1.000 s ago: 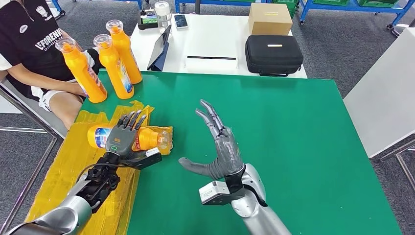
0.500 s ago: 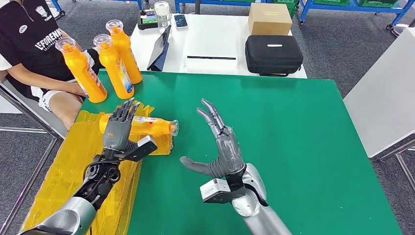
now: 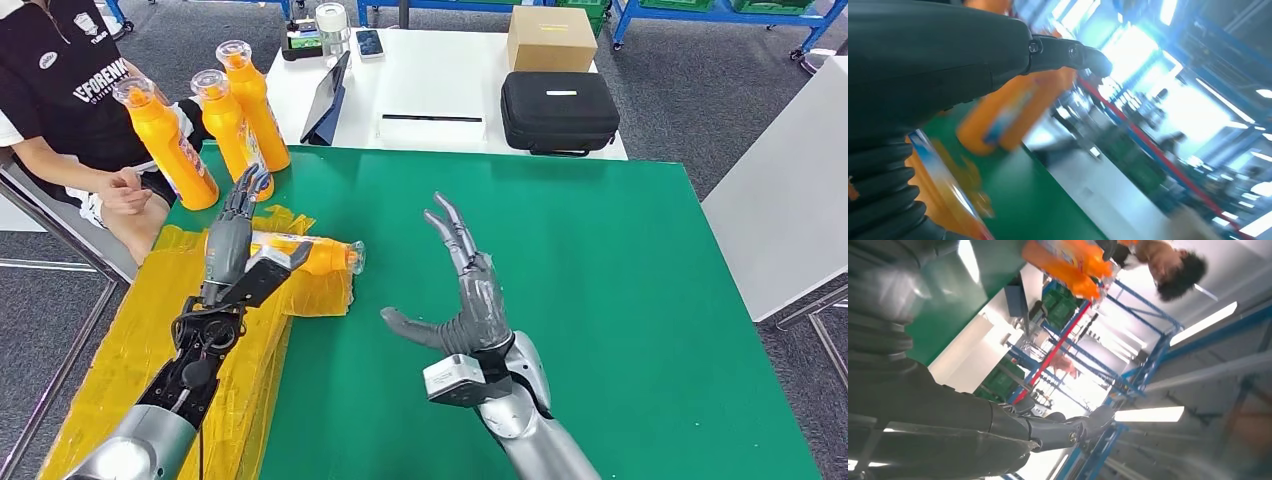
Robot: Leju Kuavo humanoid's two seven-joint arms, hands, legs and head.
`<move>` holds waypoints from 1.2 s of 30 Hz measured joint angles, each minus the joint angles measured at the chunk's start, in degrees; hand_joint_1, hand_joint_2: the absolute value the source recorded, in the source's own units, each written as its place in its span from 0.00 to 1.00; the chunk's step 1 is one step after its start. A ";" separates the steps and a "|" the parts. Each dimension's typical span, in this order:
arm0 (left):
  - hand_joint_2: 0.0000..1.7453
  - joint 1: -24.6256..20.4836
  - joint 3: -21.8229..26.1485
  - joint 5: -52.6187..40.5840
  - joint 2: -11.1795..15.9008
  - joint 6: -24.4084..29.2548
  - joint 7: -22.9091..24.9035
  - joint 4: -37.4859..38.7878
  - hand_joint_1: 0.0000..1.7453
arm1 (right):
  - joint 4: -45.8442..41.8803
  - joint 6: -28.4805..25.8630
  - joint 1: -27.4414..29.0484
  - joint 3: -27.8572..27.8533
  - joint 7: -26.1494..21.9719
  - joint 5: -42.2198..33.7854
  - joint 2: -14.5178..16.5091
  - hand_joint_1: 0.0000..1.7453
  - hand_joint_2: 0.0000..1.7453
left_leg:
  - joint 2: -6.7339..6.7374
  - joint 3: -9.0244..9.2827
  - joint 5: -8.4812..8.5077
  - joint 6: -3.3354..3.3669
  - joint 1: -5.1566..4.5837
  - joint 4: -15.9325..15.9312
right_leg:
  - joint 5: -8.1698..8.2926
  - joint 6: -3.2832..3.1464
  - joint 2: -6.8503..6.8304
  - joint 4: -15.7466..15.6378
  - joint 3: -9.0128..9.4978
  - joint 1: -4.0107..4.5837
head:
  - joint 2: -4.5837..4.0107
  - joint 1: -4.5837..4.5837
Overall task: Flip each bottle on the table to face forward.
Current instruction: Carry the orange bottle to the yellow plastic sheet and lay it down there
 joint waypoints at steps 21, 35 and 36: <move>1.00 16.61 2.55 38.02 -1.49 -34.16 9.24 -29.30 0.00 | -12.61 14.53 7.14 -10.35 9.23 -24.62 -3.69 0.00 1.00 | 0.00 -0.02 -0.04 0.01 -0.01 0.00 | -0.01 0.01 0.00 -0.09 -0.03 0.00 | 0.00 -0.02; 1.00 10.90 2.69 37.61 -1.75 -35.83 15.64 -24.28 0.00 | -16.17 13.08 10.56 -16.04 14.93 -25.78 -4.57 0.00 1.00 | 0.03 -0.03 -0.04 0.01 -0.02 0.00 | 0.00 0.02 0.00 -0.09 -0.04 0.00 | 0.00 -0.02; 1.00 10.66 2.69 37.79 -1.76 -35.89 15.77 -23.96 0.00 | -16.21 13.03 10.65 -16.15 15.09 -25.87 -4.58 0.00 1.00 | 0.03 -0.03 -0.04 0.01 -0.02 0.00 | 0.00 0.02 0.00 -0.09 -0.04 0.00 | 0.00 -0.02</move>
